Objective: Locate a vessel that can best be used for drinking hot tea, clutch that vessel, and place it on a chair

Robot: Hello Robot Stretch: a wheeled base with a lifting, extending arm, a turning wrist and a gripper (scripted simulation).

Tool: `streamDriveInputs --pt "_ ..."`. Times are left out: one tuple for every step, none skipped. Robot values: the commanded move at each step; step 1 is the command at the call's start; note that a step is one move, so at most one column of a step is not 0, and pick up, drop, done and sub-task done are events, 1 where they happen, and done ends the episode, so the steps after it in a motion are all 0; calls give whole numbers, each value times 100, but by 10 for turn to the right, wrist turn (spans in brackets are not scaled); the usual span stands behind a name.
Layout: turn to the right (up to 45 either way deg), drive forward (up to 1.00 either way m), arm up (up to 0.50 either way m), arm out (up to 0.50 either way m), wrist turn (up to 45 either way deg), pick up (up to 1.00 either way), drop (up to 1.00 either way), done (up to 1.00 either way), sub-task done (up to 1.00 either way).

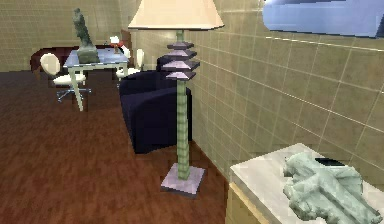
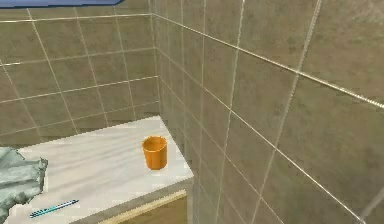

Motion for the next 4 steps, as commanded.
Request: streamDriveInputs --pt "0 0 38 0 0 0 0 0 0" --pt "0 0 0 26 0 0 0 0 0" --pt "0 0 0 0 450 0 0 0 0" --pt "0 0 0 0 450 0 0 0 0"
